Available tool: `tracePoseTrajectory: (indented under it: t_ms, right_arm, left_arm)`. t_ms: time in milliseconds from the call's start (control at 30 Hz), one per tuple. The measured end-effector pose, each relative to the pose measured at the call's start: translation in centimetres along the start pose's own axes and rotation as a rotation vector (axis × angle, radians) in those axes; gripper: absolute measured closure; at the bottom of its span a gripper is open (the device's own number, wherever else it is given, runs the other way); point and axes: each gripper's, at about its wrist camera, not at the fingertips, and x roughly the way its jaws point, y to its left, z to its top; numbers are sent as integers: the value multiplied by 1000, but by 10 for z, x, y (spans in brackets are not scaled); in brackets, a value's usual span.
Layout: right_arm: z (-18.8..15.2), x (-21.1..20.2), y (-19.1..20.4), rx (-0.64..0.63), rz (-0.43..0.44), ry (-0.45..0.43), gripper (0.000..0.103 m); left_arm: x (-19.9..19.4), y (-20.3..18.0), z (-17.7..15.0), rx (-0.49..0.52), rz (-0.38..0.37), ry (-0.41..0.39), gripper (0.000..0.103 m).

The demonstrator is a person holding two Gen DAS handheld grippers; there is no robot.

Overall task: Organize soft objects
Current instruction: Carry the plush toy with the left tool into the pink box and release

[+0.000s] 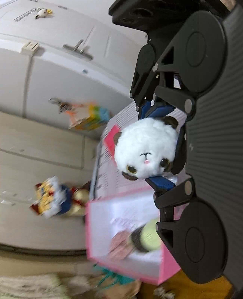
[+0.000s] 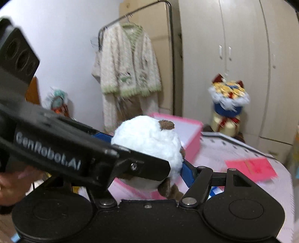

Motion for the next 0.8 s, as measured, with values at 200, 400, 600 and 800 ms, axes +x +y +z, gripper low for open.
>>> tracePoseTrajectory:
  t_ms: [200, 400, 600, 800]
  right_arm:
    - [37, 39, -10, 9, 75, -70, 29]
    - [38, 96, -31, 49, 101, 6, 29]
    - [23, 147, -44, 78, 104, 145, 29]
    - [19, 167, -49, 65, 106, 219, 27]
  left_arm:
    - [1, 36, 37, -17, 55, -45, 39]
    - [43, 83, 46, -109, 57, -19, 39]
    - [96, 121, 32, -211, 53, 77, 39]
    - [119, 140, 26, -267, 50, 112, 38]
